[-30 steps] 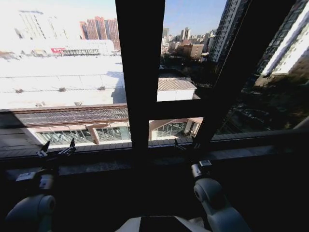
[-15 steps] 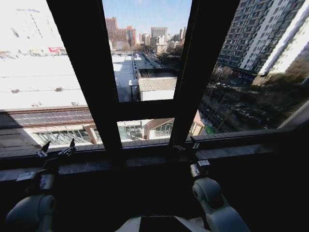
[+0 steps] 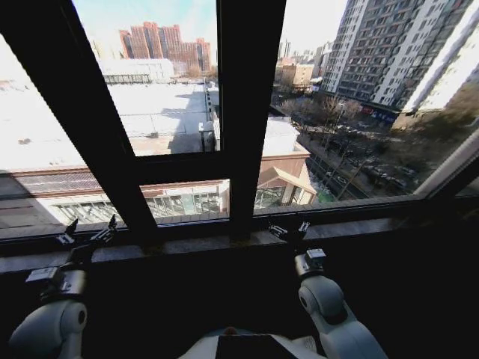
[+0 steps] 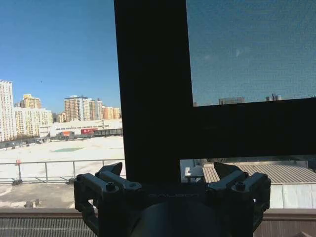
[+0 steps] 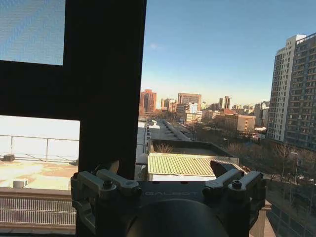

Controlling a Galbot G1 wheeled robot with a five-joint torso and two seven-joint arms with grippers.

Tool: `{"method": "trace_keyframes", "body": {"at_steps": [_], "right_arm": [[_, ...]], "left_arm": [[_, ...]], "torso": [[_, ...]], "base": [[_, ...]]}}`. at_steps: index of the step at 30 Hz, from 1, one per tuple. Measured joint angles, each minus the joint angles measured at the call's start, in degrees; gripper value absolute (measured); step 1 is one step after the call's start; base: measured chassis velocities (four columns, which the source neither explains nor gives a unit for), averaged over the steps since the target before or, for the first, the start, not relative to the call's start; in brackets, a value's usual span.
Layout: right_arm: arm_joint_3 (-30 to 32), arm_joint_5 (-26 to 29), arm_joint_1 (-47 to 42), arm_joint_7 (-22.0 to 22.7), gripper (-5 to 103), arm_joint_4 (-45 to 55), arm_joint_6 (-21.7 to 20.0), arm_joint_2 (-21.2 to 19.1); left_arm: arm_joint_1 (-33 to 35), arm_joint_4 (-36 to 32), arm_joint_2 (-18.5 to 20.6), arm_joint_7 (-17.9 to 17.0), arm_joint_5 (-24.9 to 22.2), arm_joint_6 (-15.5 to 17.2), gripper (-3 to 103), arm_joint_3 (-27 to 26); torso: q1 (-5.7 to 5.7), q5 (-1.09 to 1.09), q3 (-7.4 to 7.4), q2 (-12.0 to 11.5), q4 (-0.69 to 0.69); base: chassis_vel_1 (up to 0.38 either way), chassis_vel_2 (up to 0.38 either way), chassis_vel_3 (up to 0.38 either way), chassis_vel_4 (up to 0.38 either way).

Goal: Open the curtains by pulling them apart, changing their state from closed to fully open.

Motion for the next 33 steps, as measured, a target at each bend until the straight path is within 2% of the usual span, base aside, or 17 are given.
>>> {"method": "trace_keyframes", "body": {"at_steps": [25,33], "right_arm": [[1.3,-0.2,-0.2,0.1,100,-0.6,0.3,0.1],[0.9,-0.3,-0.2,0.0,100,-0.7,0.3,0.3]], "left_arm": [[-0.4,1.1,0.0,0.4,0.8,-0.7,100,0.4],[-0.1,1.6,-0.1,0.4,0.8,-1.5,100,0.3]], "torso": [[-0.02,0.04,0.00,0.0,0.00],[-0.03,0.02,-0.01,0.0,0.01]], "base": [[0.119,-0.358,-0.115,0.360],[0.304,-0.304,-0.325,0.302]]}}
